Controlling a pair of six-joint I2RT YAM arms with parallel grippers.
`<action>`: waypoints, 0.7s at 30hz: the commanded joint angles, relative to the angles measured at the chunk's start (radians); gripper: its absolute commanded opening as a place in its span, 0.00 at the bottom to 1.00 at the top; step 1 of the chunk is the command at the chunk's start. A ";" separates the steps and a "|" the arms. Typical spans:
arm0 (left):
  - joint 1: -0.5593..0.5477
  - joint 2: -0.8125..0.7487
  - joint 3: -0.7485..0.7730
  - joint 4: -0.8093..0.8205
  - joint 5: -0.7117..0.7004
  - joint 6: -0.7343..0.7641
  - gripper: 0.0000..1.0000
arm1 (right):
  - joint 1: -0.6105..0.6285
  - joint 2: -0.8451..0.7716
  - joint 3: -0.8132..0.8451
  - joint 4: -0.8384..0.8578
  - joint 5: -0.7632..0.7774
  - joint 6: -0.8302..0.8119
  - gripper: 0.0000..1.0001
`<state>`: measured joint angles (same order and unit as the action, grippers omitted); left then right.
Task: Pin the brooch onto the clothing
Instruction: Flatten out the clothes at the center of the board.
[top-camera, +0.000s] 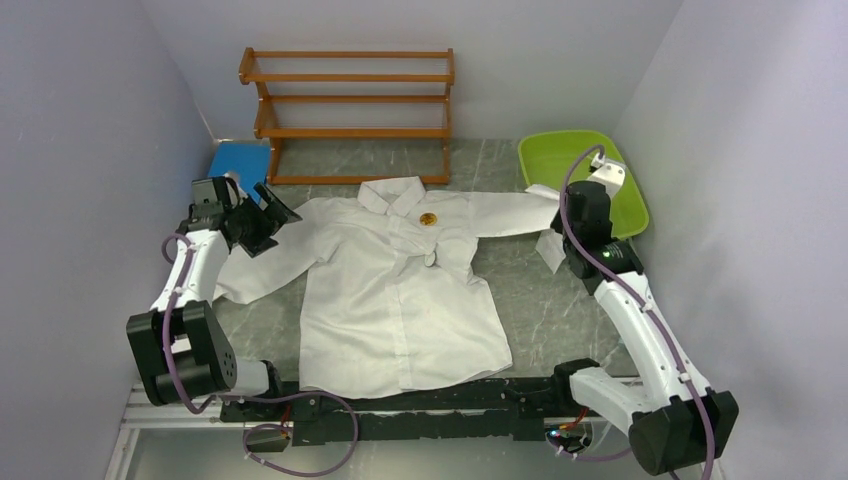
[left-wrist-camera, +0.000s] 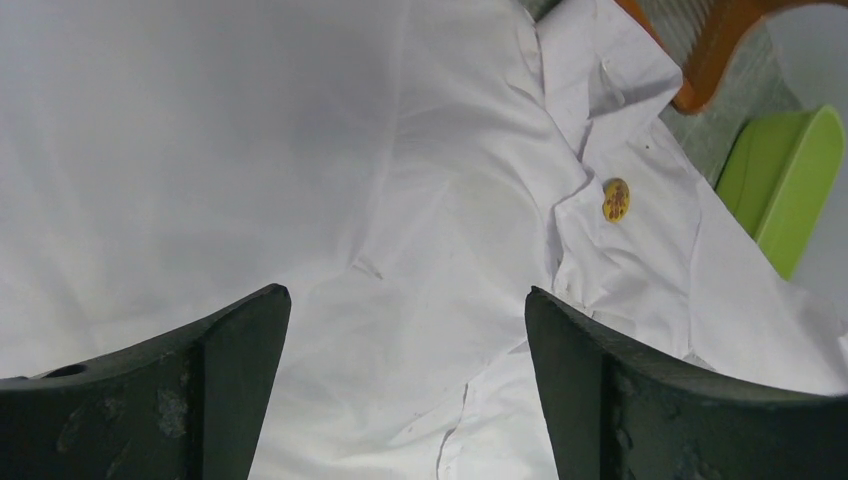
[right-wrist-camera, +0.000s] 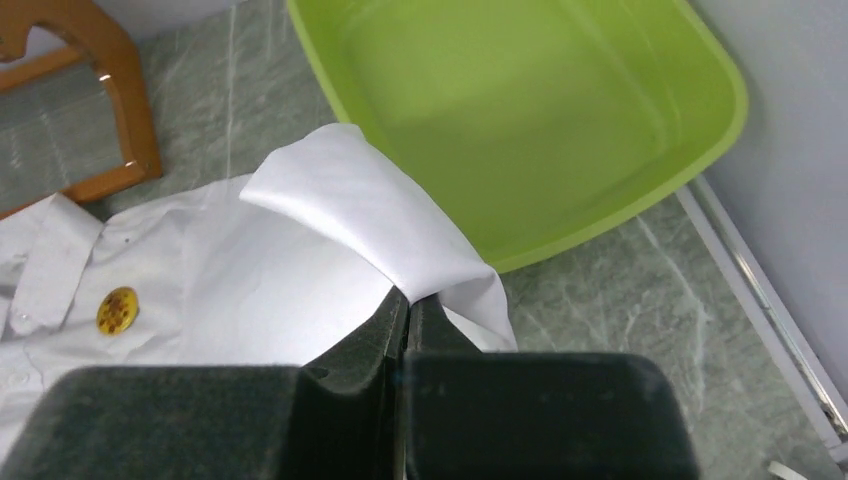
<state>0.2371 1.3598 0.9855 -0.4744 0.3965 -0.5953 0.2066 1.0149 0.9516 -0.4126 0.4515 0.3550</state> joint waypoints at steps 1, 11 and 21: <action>-0.027 0.005 0.014 0.030 0.042 0.043 0.92 | -0.001 -0.035 -0.040 -0.007 0.106 0.039 0.00; -0.064 0.055 0.114 -0.070 0.011 0.191 0.90 | -0.006 -0.116 -0.112 -0.028 0.068 0.074 0.68; -0.211 0.252 0.341 -0.107 -0.099 0.254 0.79 | 0.006 0.039 -0.005 0.117 -0.466 -0.061 0.73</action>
<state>0.0929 1.5520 1.2301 -0.5739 0.3542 -0.3855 0.2031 0.9348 0.8730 -0.4149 0.2436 0.3569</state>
